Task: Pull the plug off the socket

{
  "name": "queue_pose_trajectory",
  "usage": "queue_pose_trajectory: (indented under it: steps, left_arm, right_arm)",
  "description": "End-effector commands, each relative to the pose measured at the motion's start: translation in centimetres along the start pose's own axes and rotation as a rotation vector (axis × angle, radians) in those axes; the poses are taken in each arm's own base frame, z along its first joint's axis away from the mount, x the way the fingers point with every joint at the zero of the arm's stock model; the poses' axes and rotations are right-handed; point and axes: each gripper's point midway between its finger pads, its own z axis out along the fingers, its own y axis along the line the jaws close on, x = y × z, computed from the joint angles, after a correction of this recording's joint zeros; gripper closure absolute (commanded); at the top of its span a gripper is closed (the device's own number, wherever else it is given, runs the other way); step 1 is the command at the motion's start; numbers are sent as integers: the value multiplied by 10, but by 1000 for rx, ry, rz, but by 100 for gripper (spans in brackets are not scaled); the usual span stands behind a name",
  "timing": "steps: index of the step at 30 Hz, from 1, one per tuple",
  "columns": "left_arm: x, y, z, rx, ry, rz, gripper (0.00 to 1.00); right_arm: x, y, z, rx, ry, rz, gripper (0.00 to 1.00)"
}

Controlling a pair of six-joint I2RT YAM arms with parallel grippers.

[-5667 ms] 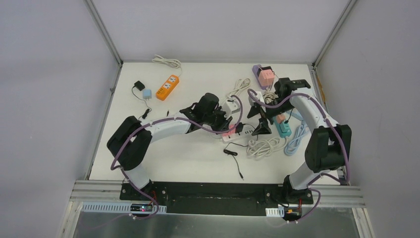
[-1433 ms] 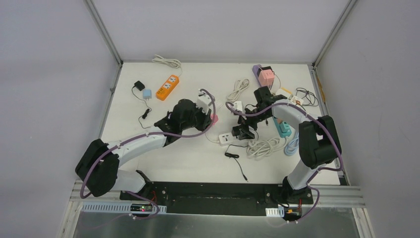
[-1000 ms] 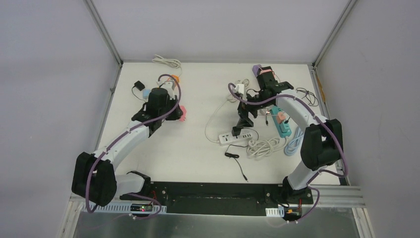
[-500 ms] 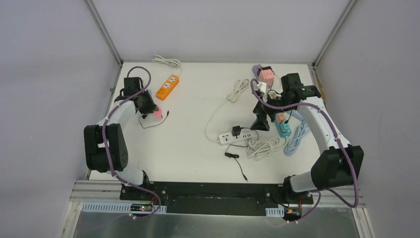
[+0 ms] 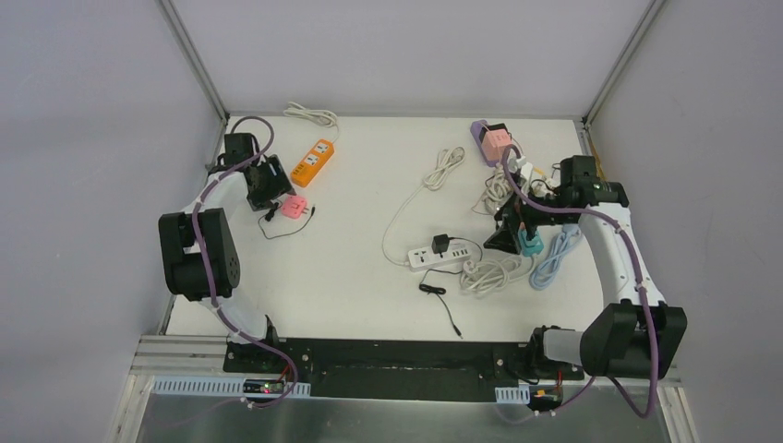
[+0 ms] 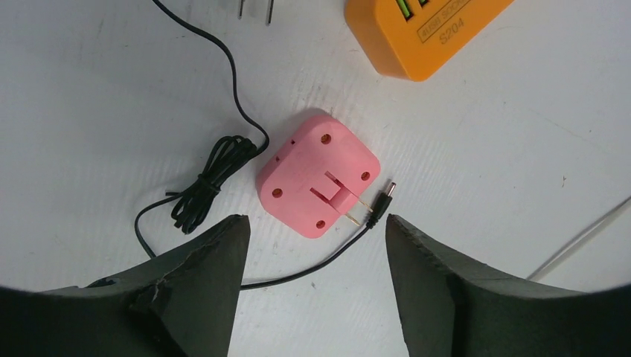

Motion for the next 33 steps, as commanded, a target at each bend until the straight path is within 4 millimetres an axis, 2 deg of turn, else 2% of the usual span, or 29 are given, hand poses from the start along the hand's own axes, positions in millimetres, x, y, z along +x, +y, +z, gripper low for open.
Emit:
queue_pose_trajectory:
  steps: [1, 8, 10, 11, 12, 15, 18, 21, 23, 29, 33]
  left_arm:
    - [-31, -5, -33, -11, -94, 55, 31]
    - [-43, -27, -95, 44, -216, 138, 28]
    - [-43, -33, -112, 66, -255, 153, 19]
    - [-41, -35, -119, 77, -267, 146, 7]
    - [-38, -36, -124, 82, -276, 117, 2]
    - [-26, -44, -135, 153, -269, 74, 1]
    - [-12, -71, -144, 311, -208, 51, 1]
    - [3, -107, -154, 523, -93, -18, 9]
    - [13, -127, -159, 597, -37, -27, 12]
    - [77, -204, -176, 697, -36, 273, 12]
    - [115, -241, -186, 779, -183, 503, 13]
  right_arm:
    - [-14, 6, -12, 20, -89, 7, 0]
    - [-17, 8, -19, 26, -143, 75, 0]
    - [-17, 10, -19, 14, -149, 75, 0]
    - [-16, 10, -19, 10, -149, 75, 0]
    - [-15, 9, -19, 11, -147, 79, 0]
    - [-14, 7, -19, 15, -141, 83, 0]
    - [-11, 6, -17, 17, -137, 89, 0]
    - [-8, 3, -16, 24, -134, 102, 0]
    - [-7, -1, -15, 40, -132, 135, 0]
    - [-5, -7, -12, 44, -132, 205, 0]
    - [-3, -12, -12, 44, -121, 218, 0]
